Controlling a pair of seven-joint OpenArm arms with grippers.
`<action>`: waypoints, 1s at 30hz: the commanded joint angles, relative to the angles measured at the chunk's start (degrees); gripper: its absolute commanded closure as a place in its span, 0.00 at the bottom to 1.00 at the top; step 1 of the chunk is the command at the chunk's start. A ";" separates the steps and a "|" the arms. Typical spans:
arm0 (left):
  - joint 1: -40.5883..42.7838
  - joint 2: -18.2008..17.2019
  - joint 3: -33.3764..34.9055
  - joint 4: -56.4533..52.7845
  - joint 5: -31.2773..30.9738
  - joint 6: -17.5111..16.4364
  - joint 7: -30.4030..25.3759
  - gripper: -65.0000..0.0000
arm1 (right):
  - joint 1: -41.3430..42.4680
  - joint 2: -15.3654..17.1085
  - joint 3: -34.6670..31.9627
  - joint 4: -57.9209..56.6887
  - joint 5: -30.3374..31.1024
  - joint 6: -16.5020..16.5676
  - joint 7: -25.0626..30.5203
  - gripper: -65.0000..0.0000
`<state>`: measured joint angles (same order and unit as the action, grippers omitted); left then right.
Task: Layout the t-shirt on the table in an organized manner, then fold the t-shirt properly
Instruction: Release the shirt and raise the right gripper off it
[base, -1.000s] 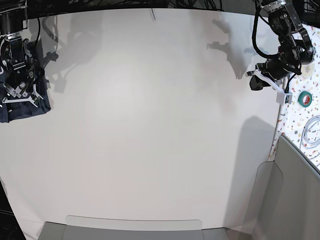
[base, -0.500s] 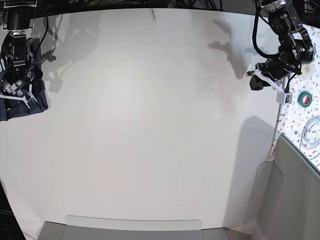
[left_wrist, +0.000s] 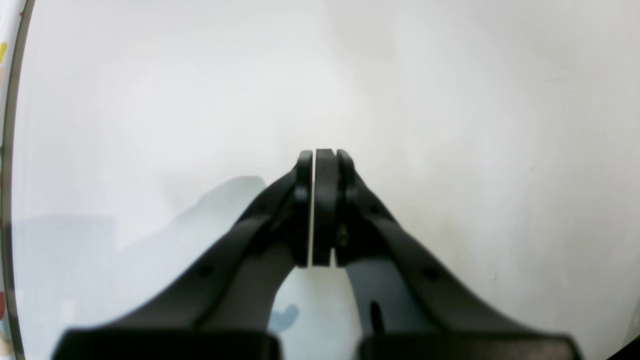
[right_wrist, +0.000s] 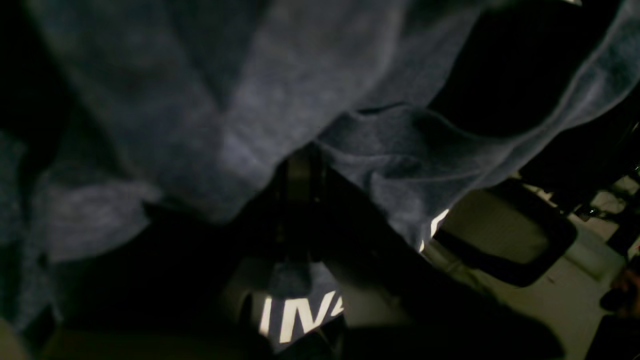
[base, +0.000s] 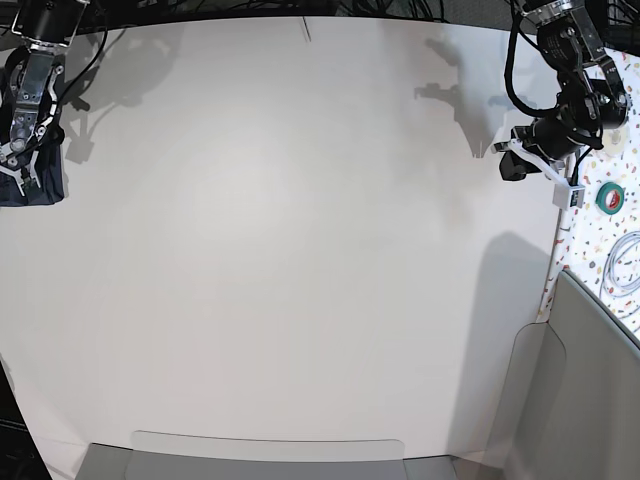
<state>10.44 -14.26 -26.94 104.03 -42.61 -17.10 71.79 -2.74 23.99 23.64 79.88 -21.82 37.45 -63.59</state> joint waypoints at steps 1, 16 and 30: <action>-1.25 -0.82 -0.09 0.89 -0.69 -0.17 -0.98 0.98 | 0.68 -0.74 0.05 0.34 4.11 2.55 -0.28 1.00; -1.78 -0.82 -0.09 1.33 -0.69 -0.17 -0.98 0.98 | 8.24 -6.19 5.42 14.32 0.95 2.55 -0.36 1.00; -0.19 0.59 -0.09 6.26 -0.69 -0.17 -0.89 0.98 | 5.16 -25.35 5.77 28.30 14.57 2.55 -0.28 1.00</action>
<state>10.70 -12.80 -26.94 109.10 -42.65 -17.10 71.90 1.69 -2.39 29.21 107.35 -7.03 40.07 -64.49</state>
